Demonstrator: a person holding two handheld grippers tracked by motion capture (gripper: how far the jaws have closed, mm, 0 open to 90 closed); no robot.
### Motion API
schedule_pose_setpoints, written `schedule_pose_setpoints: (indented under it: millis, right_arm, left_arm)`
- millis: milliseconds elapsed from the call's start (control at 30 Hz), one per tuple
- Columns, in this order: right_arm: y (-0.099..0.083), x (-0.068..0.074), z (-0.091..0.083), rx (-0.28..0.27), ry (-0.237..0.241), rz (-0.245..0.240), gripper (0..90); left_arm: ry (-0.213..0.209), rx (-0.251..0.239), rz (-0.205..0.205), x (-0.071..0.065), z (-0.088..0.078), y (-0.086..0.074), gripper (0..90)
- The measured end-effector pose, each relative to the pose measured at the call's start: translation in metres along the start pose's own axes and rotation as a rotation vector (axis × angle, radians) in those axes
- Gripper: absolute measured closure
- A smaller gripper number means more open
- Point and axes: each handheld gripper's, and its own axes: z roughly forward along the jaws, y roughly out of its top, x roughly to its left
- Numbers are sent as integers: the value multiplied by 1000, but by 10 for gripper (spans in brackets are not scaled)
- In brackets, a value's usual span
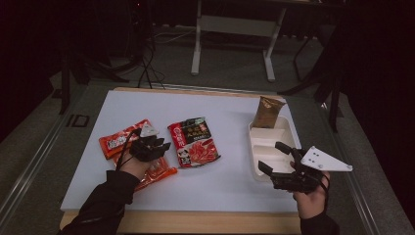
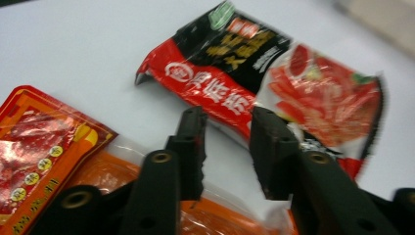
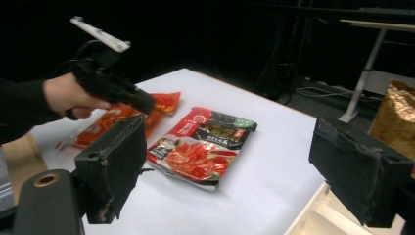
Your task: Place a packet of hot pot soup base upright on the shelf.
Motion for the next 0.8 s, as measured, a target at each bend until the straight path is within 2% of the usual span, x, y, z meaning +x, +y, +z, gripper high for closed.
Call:
schedule_pose_setpoints:
  millis: [233, 267, 367, 500, 700, 800]
  right_arm:
    - [-4, 4, 2, 6, 31, 0, 142]
    - [-4, 4, 2, 4, 36, -1, 142]
    - [-5, 5, 3, 2, 45, -5, 142]
    - [-6, 5, 5, 2, 54, 0, 142]
    - [-7, 7, 7, 14, 50, -15, 142]
    - [-9, 5, 6, 17, 49, -11, 142]
  left_arm:
    - [58, 94, 9, 6, 27, 10, 879]
    - [79, 111, 12, 8, 33, 11, 892]
    - [88, 138, 16, 11, 41, 12, 898]
    - [85, 168, 1, 16, 54, 17, 898]
    - [126, 233, 18, 23, 74, 23, 898]
    - [129, 241, 10, 25, 81, 25, 898]
